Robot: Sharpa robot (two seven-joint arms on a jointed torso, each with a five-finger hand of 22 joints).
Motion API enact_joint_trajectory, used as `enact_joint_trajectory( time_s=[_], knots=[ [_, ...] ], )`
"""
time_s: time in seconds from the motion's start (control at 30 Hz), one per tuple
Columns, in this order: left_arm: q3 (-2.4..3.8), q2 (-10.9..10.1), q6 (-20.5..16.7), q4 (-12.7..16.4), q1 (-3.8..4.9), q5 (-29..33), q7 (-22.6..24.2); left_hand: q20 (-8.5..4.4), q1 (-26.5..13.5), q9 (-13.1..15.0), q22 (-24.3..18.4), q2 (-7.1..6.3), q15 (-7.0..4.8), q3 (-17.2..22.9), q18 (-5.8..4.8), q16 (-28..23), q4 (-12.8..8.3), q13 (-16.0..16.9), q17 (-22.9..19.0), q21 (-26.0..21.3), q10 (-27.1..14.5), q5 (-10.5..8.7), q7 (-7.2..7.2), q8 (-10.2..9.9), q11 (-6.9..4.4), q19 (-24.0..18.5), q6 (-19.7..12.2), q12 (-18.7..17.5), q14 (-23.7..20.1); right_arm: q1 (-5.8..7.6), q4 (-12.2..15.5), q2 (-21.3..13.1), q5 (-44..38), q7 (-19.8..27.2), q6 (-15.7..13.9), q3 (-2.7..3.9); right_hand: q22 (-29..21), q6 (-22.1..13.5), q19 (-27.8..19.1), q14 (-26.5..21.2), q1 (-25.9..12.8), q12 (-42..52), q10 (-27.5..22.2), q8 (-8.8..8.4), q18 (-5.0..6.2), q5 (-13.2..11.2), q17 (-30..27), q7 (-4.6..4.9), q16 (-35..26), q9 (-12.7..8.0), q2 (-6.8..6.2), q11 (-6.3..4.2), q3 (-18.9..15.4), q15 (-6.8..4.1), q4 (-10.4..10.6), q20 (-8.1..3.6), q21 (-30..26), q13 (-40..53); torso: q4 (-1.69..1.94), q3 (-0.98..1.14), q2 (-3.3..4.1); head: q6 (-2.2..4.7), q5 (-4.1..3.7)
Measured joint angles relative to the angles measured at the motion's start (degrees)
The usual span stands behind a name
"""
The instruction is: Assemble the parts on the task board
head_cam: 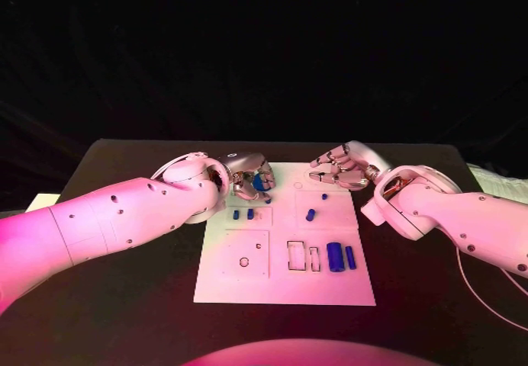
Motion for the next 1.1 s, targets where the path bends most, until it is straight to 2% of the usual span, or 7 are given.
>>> enact_joint_trajectory(
  time_s=[0.3, 0.33, 0.37, 0.7, 1.1],
  knots=[
    [-0.05, 2.34, 2.50, -2.24, -0.05, -4.79, -2.87, -0.21, -0.37, -0.91, 2.77, 0.26, 0.00, 0.35, 0.00, 0.73, -0.35, -1.97, -0.02, 4.15, 1.84, 0.00, -0.32, -0.32, -0.21, 1.24, 2.13, -0.69, 0.00, 0.00, 0.06, 0.08, 0.01, 0.06, 0.00, 0.00, 0.00, 0.00, 0.00, 0.00, 0.00, 0.00, 0.00, 0.00, 0.00, 0.00, 0.00, 0.00, 0.00, 0.00, 0.00, 0.00, 0.00, 0.00, 0.00, 0.00, 0.00, 0.00, -0.24, -0.01, 0.15, 0.14, 0.23],
    [-0.05, 2.55, 2.89, -2.49, -0.06, -5.15, -3.22, -0.30, -0.37, -0.97, 2.95, 0.26, 0.00, 0.35, -0.26, 0.73, -0.35, -2.06, -0.08, 4.52, 1.96, 0.00, -0.29, -0.32, -0.34, 1.33, 2.15, -0.69, 0.00, 0.00, 0.07, 0.08, 0.01, 0.07, 0.00, 0.00, 0.00, 0.00, 0.00, 0.00, 0.00, 0.00, 0.00, 0.00, 0.00, 0.11, 0.00, 0.00, 0.00, 0.00, 0.00, 0.00, 0.00, 0.00, 0.00, 0.00, 0.00, 0.00, -0.25, -0.01, 0.16, 0.12, 0.23],
    [-0.05, 2.70, 3.18, -2.67, -0.06, -5.37, -3.45, -0.30, -0.37, -1.01, 3.17, 0.26, -0.01, 0.35, -0.88, 0.73, -0.35, -2.14, -0.11, 4.85, 2.14, 0.00, -0.13, -0.32, -0.50, 1.33, 2.33, -0.69, 0.01, 0.00, 0.08, 0.08, 0.02, 0.07, 0.00, 0.00, 0.00, 0.00, 0.00, 0.00, 0.00, 0.00, 0.00, 0.00, 0.00, 0.32, 0.00, 0.00, 0.00, 0.00, 0.00, 0.00, 0.00, 0.00, 0.00, 0.00, 0.00, 0.00, -0.24, -0.01, 0.16, 0.07, 0.19],
    [-0.06, 4.17, 5.53, -4.23, -0.13, -6.96, -4.90, -0.38, -0.59, -1.52, 5.06, 0.49, -0.20, 1.14, -0.89, 0.73, -0.83, -3.10, -1.10, 7.81, 3.68, 0.00, -0.23, -0.92, -0.61, 2.07, 3.45, -1.08, 0.20, -0.01, 0.19, 0.14, 0.03, 0.11, -0.01, 0.00, 0.00, 0.00, 0.00, 0.00, 0.00, 0.00, 0.01, 0.00, 0.00, 0.35, 0.04, 0.00, 0.00, 0.00, 0.00, 0.00, 0.00, 0.00, 0.00, 0.00, 0.00, 0.01, -0.21, -0.04, 0.14, -0.24, -0.05],
    [-0.09, 5.11, 6.88, -5.39, -0.31, -7.46, -5.21, -0.56, -0.59, -1.82, 6.04, 0.49, -0.20, 1.83, -0.88, 0.73, -1.20, -3.63, -1.78, 9.07, 4.70, -0.21, -0.42, -1.14, -0.83, 2.39, 4.07, -1.35, 0.20, 0.00, 0.22, 0.24, 0.04, 0.15, 0.00, 0.00, 0.00, 0.00, 0.00, 0.00, 0.00, 0.00, 0.01, 0.00, 0.00, 0.35, 0.04, 0.00, 0.00, 0.00, 0.00, 0.00, 0.00, 0.00, 0.00, 0.00, 0.00, 0.01, -0.14, -0.04, 0.07, -0.43, -0.14]
  ],
)
